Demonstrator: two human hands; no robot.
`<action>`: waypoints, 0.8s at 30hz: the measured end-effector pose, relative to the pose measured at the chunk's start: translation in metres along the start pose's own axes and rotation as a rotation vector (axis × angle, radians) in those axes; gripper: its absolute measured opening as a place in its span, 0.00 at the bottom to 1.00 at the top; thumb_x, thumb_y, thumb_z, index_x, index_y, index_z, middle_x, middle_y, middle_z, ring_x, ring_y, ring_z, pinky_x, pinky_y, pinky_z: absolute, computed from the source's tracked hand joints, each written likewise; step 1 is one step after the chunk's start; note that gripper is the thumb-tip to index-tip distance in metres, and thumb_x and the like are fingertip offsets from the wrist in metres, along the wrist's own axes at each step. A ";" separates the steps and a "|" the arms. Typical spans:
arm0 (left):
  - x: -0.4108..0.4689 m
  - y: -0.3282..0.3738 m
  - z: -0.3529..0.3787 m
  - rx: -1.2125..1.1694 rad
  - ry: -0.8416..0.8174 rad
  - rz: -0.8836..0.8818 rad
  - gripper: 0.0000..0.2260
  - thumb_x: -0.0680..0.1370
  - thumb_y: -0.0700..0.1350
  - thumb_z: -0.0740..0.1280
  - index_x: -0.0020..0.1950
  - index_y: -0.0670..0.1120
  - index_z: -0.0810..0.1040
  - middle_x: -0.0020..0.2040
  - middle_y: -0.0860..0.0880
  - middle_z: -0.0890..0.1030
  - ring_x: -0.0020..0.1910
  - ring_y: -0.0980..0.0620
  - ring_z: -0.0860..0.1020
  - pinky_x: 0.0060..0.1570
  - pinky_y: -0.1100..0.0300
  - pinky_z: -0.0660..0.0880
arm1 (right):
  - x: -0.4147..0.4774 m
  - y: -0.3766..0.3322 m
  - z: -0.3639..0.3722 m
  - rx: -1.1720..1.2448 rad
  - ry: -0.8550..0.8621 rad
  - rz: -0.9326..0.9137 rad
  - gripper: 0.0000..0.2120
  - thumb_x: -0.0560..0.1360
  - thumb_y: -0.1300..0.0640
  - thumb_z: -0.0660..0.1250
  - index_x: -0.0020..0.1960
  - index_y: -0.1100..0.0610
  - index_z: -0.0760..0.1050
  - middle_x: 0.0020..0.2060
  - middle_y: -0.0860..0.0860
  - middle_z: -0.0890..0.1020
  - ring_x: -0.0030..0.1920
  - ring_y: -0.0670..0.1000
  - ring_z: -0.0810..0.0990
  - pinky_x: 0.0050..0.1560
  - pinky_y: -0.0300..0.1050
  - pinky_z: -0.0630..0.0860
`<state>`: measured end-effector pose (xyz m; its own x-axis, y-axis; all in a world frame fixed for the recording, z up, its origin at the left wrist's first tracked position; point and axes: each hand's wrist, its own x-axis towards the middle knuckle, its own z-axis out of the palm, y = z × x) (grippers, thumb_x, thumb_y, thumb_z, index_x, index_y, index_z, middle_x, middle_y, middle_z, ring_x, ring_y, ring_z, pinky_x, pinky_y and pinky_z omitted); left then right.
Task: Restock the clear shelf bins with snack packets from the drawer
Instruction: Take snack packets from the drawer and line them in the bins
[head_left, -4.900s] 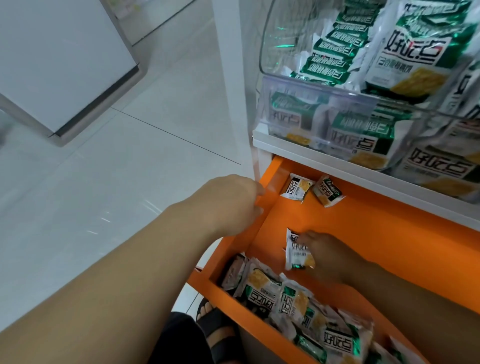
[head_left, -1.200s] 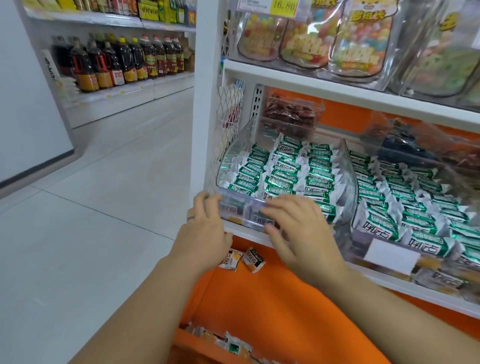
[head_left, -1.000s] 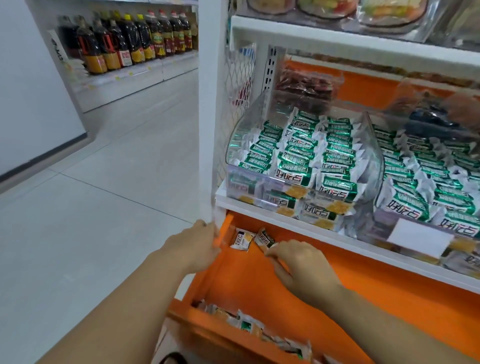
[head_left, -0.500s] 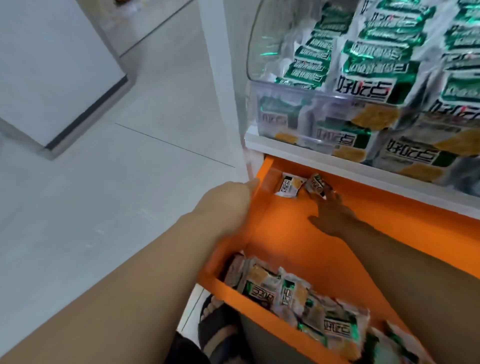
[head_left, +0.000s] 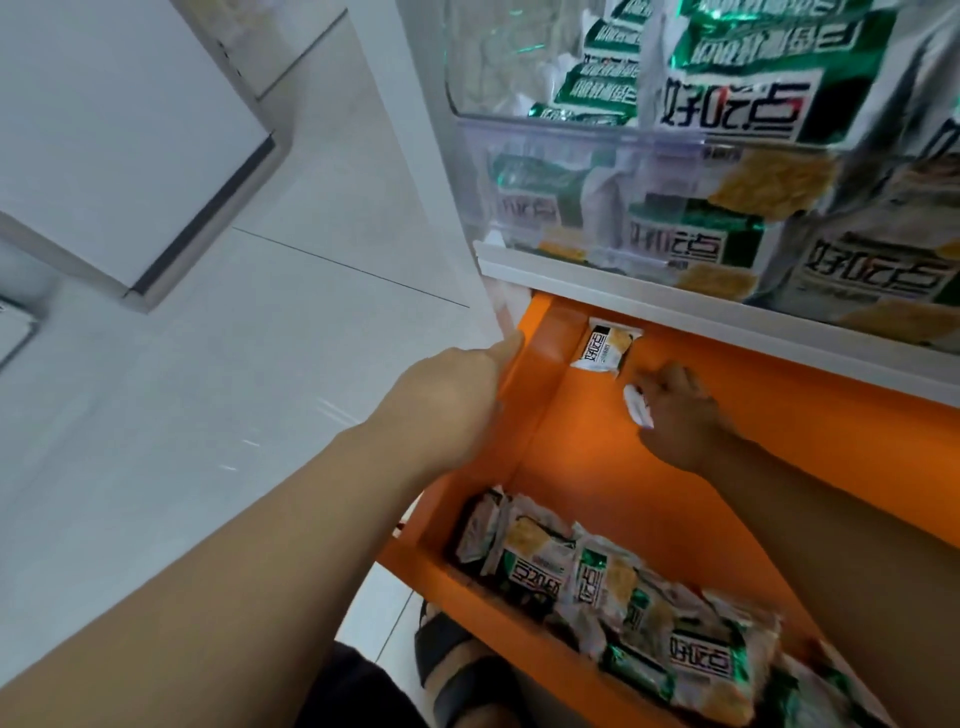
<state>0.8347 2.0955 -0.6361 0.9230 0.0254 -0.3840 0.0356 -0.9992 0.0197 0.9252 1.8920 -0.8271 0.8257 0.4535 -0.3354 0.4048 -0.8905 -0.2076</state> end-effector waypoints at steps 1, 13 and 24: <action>0.000 0.000 0.000 -0.005 0.013 0.005 0.29 0.80 0.43 0.59 0.78 0.53 0.50 0.64 0.43 0.75 0.61 0.42 0.74 0.57 0.52 0.71 | -0.002 -0.004 0.002 0.013 -0.048 -0.051 0.24 0.79 0.49 0.61 0.72 0.54 0.64 0.69 0.58 0.63 0.68 0.58 0.64 0.64 0.48 0.68; 0.001 0.000 0.010 -0.034 0.093 -0.021 0.26 0.80 0.43 0.58 0.77 0.54 0.53 0.59 0.45 0.78 0.54 0.44 0.76 0.49 0.55 0.71 | 0.022 -0.038 -0.019 -0.028 -0.171 -0.072 0.36 0.78 0.48 0.64 0.78 0.53 0.48 0.78 0.52 0.43 0.77 0.55 0.44 0.74 0.54 0.55; 0.003 0.003 0.010 -0.022 0.078 -0.064 0.31 0.80 0.40 0.59 0.78 0.54 0.48 0.66 0.46 0.74 0.61 0.45 0.74 0.56 0.53 0.72 | 0.005 -0.047 -0.003 0.035 -0.005 -0.121 0.26 0.79 0.53 0.60 0.74 0.56 0.60 0.72 0.57 0.61 0.72 0.57 0.59 0.70 0.49 0.61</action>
<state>0.8340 2.0926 -0.6466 0.9456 0.0919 -0.3121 0.1027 -0.9945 0.0182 0.9114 1.9358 -0.8161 0.7694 0.5581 -0.3107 0.4876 -0.8274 -0.2787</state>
